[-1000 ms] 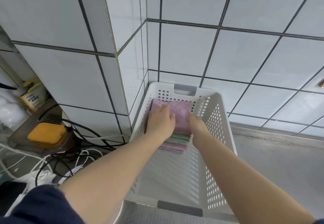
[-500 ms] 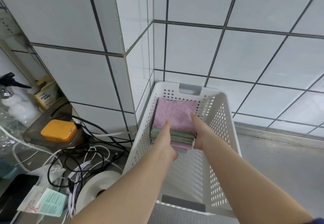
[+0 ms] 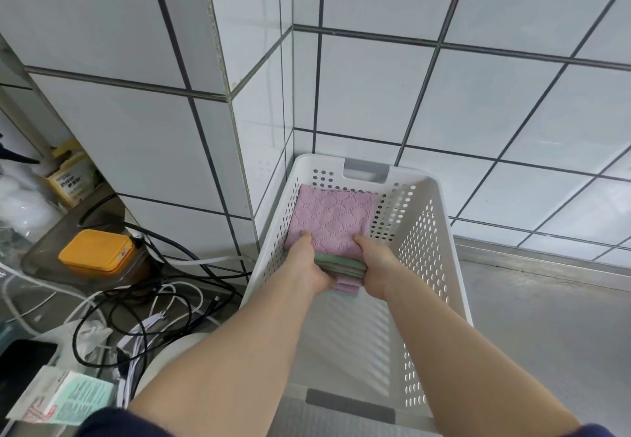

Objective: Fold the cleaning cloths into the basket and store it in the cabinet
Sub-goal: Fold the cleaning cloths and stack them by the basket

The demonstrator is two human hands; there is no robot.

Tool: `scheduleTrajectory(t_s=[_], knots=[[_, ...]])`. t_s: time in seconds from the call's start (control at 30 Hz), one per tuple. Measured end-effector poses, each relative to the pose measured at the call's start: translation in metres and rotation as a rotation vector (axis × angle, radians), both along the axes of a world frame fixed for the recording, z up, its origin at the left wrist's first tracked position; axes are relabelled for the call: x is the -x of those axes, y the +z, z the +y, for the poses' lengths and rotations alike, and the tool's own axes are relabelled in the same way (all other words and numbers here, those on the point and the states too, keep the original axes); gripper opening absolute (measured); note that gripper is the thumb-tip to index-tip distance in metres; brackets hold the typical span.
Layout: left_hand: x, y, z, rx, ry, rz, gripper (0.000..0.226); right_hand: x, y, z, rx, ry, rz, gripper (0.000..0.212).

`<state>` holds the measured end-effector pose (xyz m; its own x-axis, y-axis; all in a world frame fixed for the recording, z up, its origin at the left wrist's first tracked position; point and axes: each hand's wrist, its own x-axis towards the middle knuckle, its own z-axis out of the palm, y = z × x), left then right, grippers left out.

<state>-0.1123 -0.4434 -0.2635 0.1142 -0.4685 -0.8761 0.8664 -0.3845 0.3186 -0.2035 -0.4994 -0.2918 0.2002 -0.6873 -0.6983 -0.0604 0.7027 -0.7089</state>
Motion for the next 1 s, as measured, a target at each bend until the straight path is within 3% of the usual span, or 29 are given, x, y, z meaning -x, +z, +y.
scheduleTrajectory(t_s=[0.27,0.4,0.47,0.63,0.77,1.0], knots=[[-0.007,-0.007,0.003,0.048,-0.005,-0.05,0.052,0.004,0.018,0.01,0.029,0.021,0.04,0.038],[-0.01,0.001,0.01,0.106,0.003,-0.028,0.039,0.011,0.037,0.011,0.119,0.011,0.085,0.056],[-0.009,0.013,0.017,0.121,0.04,0.005,0.044,0.017,0.052,0.015,0.18,0.013,0.066,0.059],[-0.001,0.044,0.04,0.297,0.027,0.022,0.07,0.032,0.084,0.033,0.311,0.011,-0.008,0.044],[0.007,0.071,0.069,0.513,-0.038,0.013,0.049,0.056,0.108,0.06,0.373,-0.029,-0.073,0.008],[0.02,0.108,0.117,0.771,-0.336,0.023,0.044,0.093,0.15,0.138,0.513,-0.202,-0.135,0.008]])
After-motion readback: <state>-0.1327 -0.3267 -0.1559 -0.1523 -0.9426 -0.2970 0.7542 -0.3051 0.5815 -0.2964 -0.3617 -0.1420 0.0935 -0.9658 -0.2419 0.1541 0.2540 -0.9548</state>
